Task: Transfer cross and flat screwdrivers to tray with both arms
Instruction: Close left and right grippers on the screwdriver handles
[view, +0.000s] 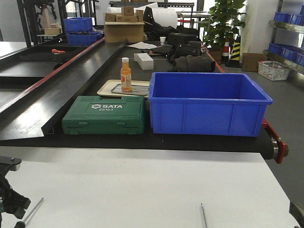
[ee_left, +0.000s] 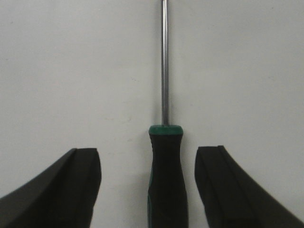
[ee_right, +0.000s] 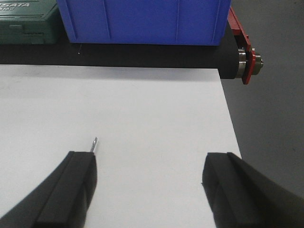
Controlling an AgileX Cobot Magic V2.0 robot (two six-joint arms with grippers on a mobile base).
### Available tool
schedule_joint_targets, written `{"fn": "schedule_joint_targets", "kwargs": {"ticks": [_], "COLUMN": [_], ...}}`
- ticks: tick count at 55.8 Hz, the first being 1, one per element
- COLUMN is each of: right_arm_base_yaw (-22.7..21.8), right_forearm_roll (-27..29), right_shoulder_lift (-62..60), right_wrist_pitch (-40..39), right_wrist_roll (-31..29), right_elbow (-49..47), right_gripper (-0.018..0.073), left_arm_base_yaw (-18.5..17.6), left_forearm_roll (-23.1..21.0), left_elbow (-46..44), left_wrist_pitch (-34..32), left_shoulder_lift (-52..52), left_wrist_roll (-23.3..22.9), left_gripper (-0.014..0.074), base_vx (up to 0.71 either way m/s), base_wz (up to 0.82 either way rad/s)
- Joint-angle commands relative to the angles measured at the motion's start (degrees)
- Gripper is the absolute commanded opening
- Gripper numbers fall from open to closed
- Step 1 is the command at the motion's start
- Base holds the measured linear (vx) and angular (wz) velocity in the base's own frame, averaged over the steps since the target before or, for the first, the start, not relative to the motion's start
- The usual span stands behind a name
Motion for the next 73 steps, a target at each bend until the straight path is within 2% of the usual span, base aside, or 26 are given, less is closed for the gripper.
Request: {"fn": "schedule_joint_targets", "kwargs": {"ticks": [1, 8, 22, 47, 65, 68, 73], "right_arm_base_yaw": [-0.3, -0.3, -0.3, -0.3, -0.3, -0.3, -0.1], "right_forearm_roll": [-0.2, -0.2, -0.2, -0.2, -0.2, -0.2, 0.1], "right_shoulder_lift": [-0.2, -0.2, -0.2, -0.2, -0.2, -0.2, 1.7], "right_wrist_pitch": [-5.3, -5.3, -5.3, -5.3, -5.6, -5.0, 3.1], "right_wrist_roll": [-0.2, -0.2, -0.2, -0.2, -0.1, -0.1, -0.1], "right_elbow": [-2.0, -2.0, -2.0, -2.0, -2.0, -2.0, -3.9], "right_gripper": [0.0549, 0.0549, 0.0549, 0.0549, 0.0547, 0.0547, 0.0547], "left_arm_base_yaw": [-0.1, -0.1, -0.1, -0.2, -0.2, -0.2, -0.2], "left_forearm_roll": [-1.0, -1.0, -1.5, -5.5, -5.5, -5.5, -5.5], "left_elbow": [-3.0, -4.3, -4.3, -4.3, -4.3, -4.3, -4.3], "left_wrist_pitch": [-0.5, 3.7, 4.3, 3.4, 4.4, 4.5, 4.5], "left_shoulder_lift": [-1.6, -0.5, -0.3, 2.9, 5.5, 5.4, 5.4], "left_wrist_roll": [0.1, 0.9, 5.9, 6.5, 6.5, 6.5, 6.5], "left_gripper": [0.0545, 0.0545, 0.0545, 0.0545, 0.0545, 0.0541, 0.0519], "base_vx": [0.0, 0.0, 0.0, 0.0, 0.0, 0.0, 0.0], "base_wz": [0.0, 0.0, 0.0, 0.0, 0.0, 0.0, 0.0]}}
